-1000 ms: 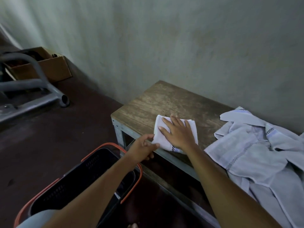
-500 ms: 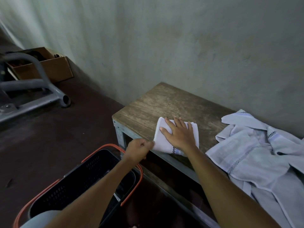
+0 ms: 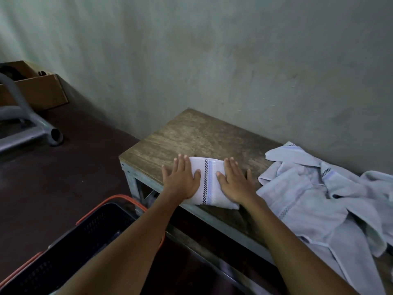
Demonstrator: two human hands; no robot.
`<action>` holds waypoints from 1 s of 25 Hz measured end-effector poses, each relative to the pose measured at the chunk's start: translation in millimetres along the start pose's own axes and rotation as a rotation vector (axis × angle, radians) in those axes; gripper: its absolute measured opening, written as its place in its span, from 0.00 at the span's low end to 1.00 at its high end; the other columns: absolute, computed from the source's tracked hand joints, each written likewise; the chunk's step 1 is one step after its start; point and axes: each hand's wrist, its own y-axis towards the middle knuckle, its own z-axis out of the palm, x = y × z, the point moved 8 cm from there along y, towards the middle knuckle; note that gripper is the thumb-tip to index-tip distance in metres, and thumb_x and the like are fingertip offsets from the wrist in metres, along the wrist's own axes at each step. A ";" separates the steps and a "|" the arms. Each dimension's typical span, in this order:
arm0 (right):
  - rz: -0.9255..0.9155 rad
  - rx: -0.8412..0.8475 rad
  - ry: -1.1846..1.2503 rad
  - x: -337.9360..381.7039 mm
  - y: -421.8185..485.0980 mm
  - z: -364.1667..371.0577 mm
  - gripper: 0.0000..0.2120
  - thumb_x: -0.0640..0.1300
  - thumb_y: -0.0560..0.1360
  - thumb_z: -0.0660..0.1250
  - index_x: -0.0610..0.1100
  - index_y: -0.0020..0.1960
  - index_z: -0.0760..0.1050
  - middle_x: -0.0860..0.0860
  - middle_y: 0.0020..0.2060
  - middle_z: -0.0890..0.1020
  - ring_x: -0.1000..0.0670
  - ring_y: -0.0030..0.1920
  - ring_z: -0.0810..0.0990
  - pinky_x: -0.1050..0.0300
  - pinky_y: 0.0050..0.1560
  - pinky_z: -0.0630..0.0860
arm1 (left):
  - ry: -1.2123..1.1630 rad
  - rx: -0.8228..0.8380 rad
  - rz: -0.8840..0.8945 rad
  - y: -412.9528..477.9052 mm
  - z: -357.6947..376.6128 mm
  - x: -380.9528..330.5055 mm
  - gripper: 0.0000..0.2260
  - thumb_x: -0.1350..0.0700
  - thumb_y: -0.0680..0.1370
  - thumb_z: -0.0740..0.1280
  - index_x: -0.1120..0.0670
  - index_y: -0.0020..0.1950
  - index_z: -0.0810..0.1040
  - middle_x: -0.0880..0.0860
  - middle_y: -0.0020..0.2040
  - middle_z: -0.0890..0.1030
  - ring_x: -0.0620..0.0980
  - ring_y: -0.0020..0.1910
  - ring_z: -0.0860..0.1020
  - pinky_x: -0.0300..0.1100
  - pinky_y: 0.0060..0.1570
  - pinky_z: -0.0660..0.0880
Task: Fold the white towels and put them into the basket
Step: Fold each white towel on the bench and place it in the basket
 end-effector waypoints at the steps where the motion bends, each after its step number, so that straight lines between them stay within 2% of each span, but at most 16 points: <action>1: 0.001 -0.027 0.016 -0.2 -0.4 -3.4 0.31 0.60 0.80 0.42 0.48 0.77 0.40 0.50 0.78 0.44 0.51 0.77 0.43 0.43 0.75 0.41 | -0.010 -0.010 -0.049 0.6 -1.5 2.4 0.31 0.42 0.80 0.46 0.59 0.77 0.45 0.55 0.78 0.48 0.53 0.77 0.46 0.59 0.72 0.42; 3: 0.040 -0.135 0.049 -2.8 -5.3 -13.2 0.32 0.61 0.78 0.47 0.46 0.77 0.47 0.48 0.77 0.54 0.47 0.76 0.53 0.45 0.74 0.51 | 0.017 -0.099 -0.105 -3.3 -11.2 3.1 0.30 0.42 0.80 0.48 0.61 0.76 0.51 0.58 0.76 0.56 0.55 0.75 0.54 0.58 0.71 0.50; 5: 0.110 -0.264 0.090 -8.1 -10.0 -23.7 0.30 0.62 0.76 0.54 0.46 0.72 0.60 0.46 0.70 0.67 0.44 0.70 0.64 0.46 0.68 0.61 | 0.045 -0.204 -0.128 -12.0 -23.7 1.1 0.27 0.42 0.80 0.51 0.60 0.71 0.61 0.58 0.70 0.67 0.56 0.69 0.64 0.54 0.64 0.61; 7: 0.181 -0.296 0.185 -11.7 -13.1 -26.0 0.28 0.62 0.73 0.59 0.46 0.66 0.68 0.47 0.63 0.75 0.44 0.63 0.72 0.49 0.60 0.69 | -0.047 -0.192 -0.168 -20.4 -27.0 3.1 0.25 0.43 0.79 0.55 0.59 0.68 0.65 0.58 0.66 0.70 0.57 0.65 0.68 0.53 0.61 0.66; 9: 0.239 -0.257 0.271 -13.5 -15.1 -23.5 0.26 0.61 0.73 0.60 0.43 0.61 0.72 0.47 0.57 0.79 0.44 0.56 0.77 0.53 0.51 0.72 | -0.212 -0.134 -0.217 -26.7 -26.7 9.9 0.25 0.43 0.78 0.58 0.60 0.67 0.66 0.59 0.64 0.71 0.58 0.63 0.70 0.52 0.58 0.69; 11: 0.280 -0.220 0.338 -14.4 -21.3 -22.8 0.22 0.60 0.74 0.61 0.41 0.53 0.74 0.47 0.49 0.80 0.46 0.47 0.78 0.56 0.43 0.71 | -0.330 -0.103 -0.231 -26.3 -25.8 18.0 0.23 0.44 0.78 0.61 0.61 0.62 0.70 0.60 0.60 0.75 0.58 0.59 0.74 0.48 0.52 0.71; 13: 0.292 -0.167 0.373 -13.0 -28.1 -23.3 0.18 0.58 0.75 0.61 0.42 0.49 0.74 0.51 0.38 0.76 0.51 0.36 0.73 0.58 0.34 0.66 | -0.409 -0.076 -0.220 -23.3 -22.1 25.5 0.20 0.45 0.77 0.62 0.62 0.57 0.74 0.60 0.55 0.78 0.58 0.54 0.77 0.45 0.46 0.71; 15: 0.314 -0.126 0.395 -12.8 -31.2 -23.2 0.16 0.57 0.75 0.61 0.43 0.46 0.73 0.53 0.33 0.71 0.53 0.34 0.70 0.57 0.35 0.67 | -0.481 -0.056 -0.199 -21.1 -19.0 28.5 0.19 0.47 0.77 0.63 0.64 0.54 0.76 0.60 0.52 0.80 0.58 0.52 0.78 0.46 0.47 0.73; 18: 0.362 -0.037 0.491 -8.3 -29.2 -17.7 0.13 0.53 0.74 0.61 0.44 0.39 0.67 0.52 0.34 0.72 0.51 0.36 0.73 0.54 0.44 0.72 | -0.604 -0.061 -0.221 -23.5 -19.5 29.2 0.18 0.50 0.78 0.61 0.64 0.56 0.75 0.61 0.53 0.80 0.58 0.52 0.78 0.49 0.52 0.75; 21: 0.339 0.022 0.507 1.6 -24.6 -15.6 0.10 0.50 0.74 0.61 0.43 0.43 0.71 0.50 0.37 0.75 0.51 0.37 0.74 0.56 0.40 0.71 | -0.700 -0.078 -0.238 -28.7 -25.2 23.7 0.18 0.52 0.79 0.59 0.65 0.61 0.69 0.61 0.58 0.76 0.59 0.57 0.76 0.50 0.56 0.74; 23: 0.325 0.016 0.605 7.7 -27.4 -20.5 0.09 0.48 0.74 0.62 0.41 0.46 0.71 0.48 0.38 0.76 0.51 0.37 0.75 0.56 0.39 0.69 | -0.774 -0.072 -0.235 -32.5 -28.7 19.9 0.18 0.54 0.79 0.59 0.65 0.64 0.66 0.61 0.60 0.75 0.58 0.59 0.75 0.50 0.57 0.73; 25: 0.363 -0.016 0.768 6.4 -36.7 -25.2 0.10 0.47 0.74 0.63 0.41 0.48 0.69 0.49 0.38 0.74 0.50 0.38 0.74 0.56 0.41 0.70 | -0.821 -0.044 -0.230 -38.6 -31.7 13.9 0.17 0.55 0.79 0.61 0.64 0.63 0.70 0.61 0.58 0.77 0.57 0.55 0.76 0.47 0.53 0.74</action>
